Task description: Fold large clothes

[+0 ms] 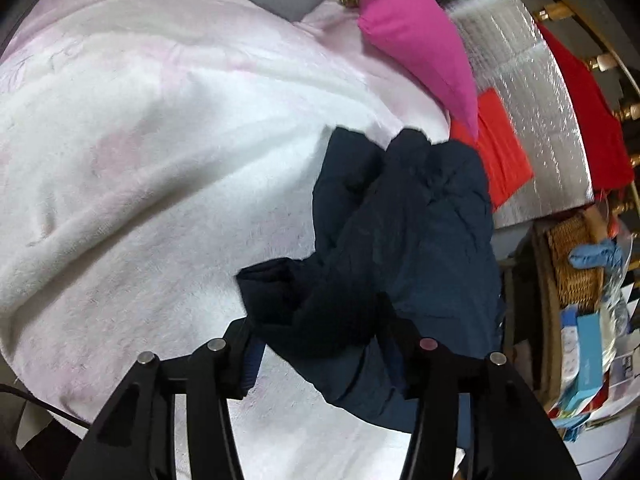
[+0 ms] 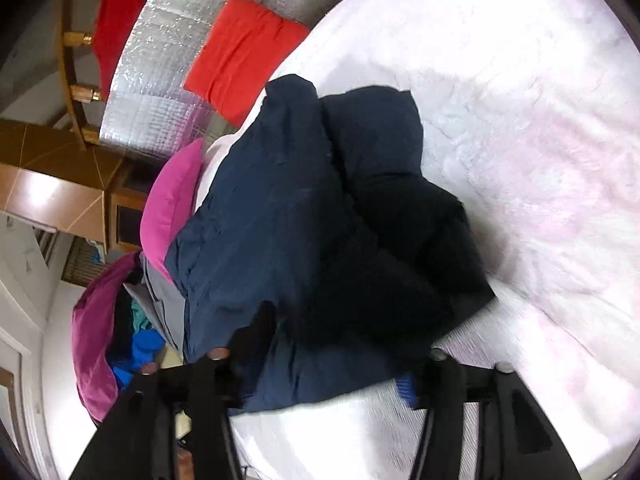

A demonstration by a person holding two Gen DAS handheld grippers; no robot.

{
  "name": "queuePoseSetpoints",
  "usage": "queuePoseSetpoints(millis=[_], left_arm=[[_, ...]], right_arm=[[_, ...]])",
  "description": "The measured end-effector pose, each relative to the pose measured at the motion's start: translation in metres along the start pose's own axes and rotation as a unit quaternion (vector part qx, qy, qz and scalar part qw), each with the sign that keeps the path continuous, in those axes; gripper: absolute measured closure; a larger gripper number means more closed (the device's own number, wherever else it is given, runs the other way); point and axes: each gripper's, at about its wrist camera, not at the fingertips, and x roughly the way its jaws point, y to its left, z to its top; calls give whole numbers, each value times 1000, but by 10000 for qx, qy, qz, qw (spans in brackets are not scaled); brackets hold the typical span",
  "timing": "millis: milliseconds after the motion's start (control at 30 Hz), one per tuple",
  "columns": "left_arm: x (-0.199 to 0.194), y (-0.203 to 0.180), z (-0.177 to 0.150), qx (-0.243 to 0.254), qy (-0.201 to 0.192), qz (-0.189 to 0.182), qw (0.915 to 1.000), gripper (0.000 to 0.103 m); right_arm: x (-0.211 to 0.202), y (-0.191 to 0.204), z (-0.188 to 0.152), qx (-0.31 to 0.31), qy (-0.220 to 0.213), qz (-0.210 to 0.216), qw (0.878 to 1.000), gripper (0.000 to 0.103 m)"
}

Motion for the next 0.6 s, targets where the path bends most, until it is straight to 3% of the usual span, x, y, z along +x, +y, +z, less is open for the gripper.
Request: queuePoseSetpoints(millis=[67, 200, 333, 467, 533, 600], left_arm=[[-4, -5, 0, 112, -125, 103, 9998, 51], [-5, -18, -8, 251, -242, 336, 9988, 51], [-10, -18, -9, 345, -347, 656, 9966, 51], [-23, -13, -10, 385, -570, 957, 9930, 51], [-32, -15, -11, 515, -804, 1137, 9889, 51], [-43, -18, -12, 714, -1096, 1307, 9828, 51]], right_arm=[[-11, 3, -9, -172, 32, -209, 9996, 40], [-31, 28, -27, -1120, 507, -607, 9906, 40], [-36, 90, -36, -1913, 644, -1, 9794, 40], [14, 154, -31, -2512, 657, -97, 9656, 42], [51, 184, -29, -2711, 712, -69, 9599, 55], [96, 217, -25, -2953, 739, -87, 9525, 56]])
